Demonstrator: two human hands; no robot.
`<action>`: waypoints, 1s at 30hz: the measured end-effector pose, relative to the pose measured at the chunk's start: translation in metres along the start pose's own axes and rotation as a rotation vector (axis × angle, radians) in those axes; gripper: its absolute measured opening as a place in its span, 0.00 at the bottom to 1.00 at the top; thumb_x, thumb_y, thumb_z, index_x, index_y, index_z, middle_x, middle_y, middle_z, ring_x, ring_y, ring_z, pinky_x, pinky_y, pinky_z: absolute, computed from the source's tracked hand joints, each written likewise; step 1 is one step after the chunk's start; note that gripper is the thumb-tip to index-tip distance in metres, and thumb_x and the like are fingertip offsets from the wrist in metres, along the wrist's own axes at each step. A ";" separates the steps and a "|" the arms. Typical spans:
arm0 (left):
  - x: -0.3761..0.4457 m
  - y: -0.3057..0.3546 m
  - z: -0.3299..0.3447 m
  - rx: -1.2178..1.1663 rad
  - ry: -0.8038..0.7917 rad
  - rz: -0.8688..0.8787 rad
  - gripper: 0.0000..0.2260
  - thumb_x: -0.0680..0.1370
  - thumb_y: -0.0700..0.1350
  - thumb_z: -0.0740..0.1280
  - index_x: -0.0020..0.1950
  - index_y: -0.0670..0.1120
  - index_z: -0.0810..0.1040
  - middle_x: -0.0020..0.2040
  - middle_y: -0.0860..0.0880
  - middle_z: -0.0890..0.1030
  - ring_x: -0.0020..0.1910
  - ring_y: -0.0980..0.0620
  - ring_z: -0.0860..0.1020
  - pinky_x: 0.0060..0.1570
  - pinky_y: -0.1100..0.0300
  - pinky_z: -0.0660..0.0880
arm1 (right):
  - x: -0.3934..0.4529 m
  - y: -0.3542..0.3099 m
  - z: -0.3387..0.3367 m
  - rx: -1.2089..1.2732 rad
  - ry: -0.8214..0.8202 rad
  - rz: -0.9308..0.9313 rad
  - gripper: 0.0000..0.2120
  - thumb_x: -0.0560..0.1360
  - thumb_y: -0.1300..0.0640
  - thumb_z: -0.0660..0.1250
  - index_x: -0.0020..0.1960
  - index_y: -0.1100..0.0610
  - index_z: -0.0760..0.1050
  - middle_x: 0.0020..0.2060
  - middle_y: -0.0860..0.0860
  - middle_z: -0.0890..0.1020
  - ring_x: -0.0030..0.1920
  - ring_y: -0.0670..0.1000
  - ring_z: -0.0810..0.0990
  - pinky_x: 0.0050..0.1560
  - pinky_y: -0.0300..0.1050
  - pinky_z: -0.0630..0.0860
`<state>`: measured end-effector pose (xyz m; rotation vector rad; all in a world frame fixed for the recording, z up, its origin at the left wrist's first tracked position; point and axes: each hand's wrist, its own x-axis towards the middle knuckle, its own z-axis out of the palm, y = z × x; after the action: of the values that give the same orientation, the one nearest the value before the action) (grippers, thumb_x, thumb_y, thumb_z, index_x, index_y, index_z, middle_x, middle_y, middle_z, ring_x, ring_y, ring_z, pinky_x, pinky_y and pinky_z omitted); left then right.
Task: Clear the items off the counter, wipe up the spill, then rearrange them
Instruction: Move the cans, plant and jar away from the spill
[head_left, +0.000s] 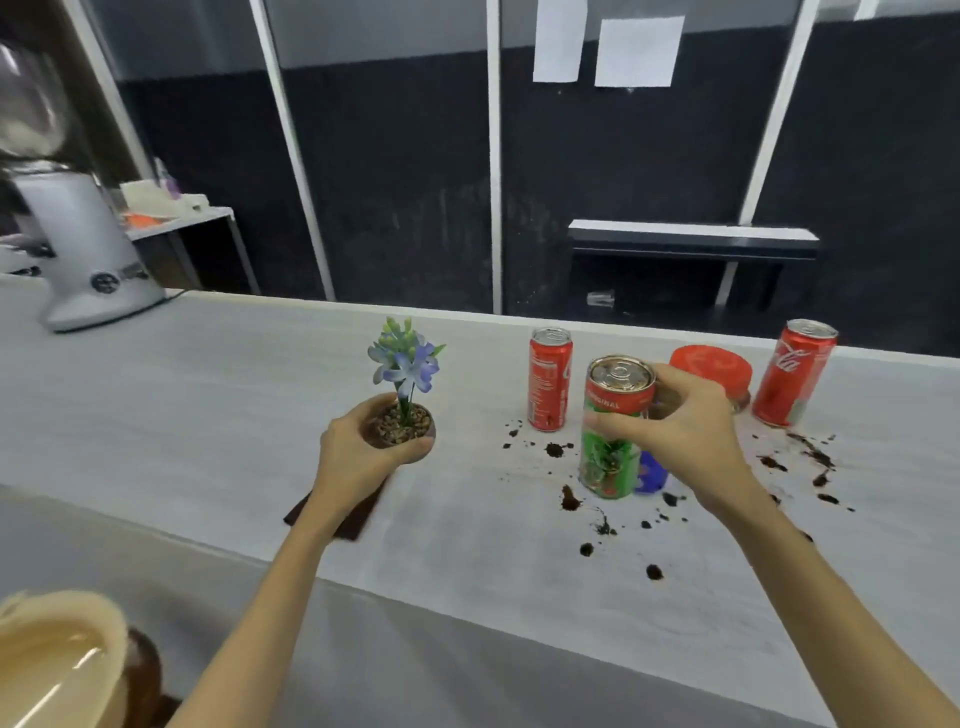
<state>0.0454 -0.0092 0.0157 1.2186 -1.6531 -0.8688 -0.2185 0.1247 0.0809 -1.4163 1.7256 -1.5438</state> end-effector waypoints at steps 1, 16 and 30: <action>0.004 -0.005 -0.015 0.010 0.026 -0.013 0.35 0.52 0.58 0.76 0.58 0.51 0.77 0.51 0.50 0.82 0.51 0.54 0.80 0.55 0.57 0.76 | 0.009 -0.006 0.017 0.013 -0.043 -0.005 0.22 0.61 0.61 0.78 0.52 0.52 0.79 0.45 0.46 0.83 0.46 0.44 0.81 0.45 0.39 0.78; 0.120 -0.153 -0.221 -0.025 0.231 -0.261 0.27 0.50 0.55 0.76 0.48 0.54 0.77 0.45 0.52 0.82 0.48 0.51 0.80 0.44 0.64 0.74 | 0.147 -0.048 0.364 0.140 -0.235 0.036 0.23 0.59 0.58 0.80 0.53 0.57 0.79 0.47 0.52 0.84 0.48 0.51 0.82 0.51 0.48 0.80; 0.187 -0.228 -0.268 -0.038 0.190 -0.293 0.26 0.62 0.42 0.79 0.58 0.47 0.77 0.49 0.51 0.80 0.49 0.53 0.78 0.49 0.63 0.72 | 0.195 -0.019 0.501 0.111 -0.073 0.113 0.23 0.61 0.58 0.78 0.55 0.57 0.77 0.44 0.49 0.80 0.48 0.49 0.78 0.53 0.47 0.78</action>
<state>0.3484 -0.2600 -0.0452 1.4930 -1.3215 -0.9250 0.1290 -0.2796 0.0107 -1.2819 1.6224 -1.4854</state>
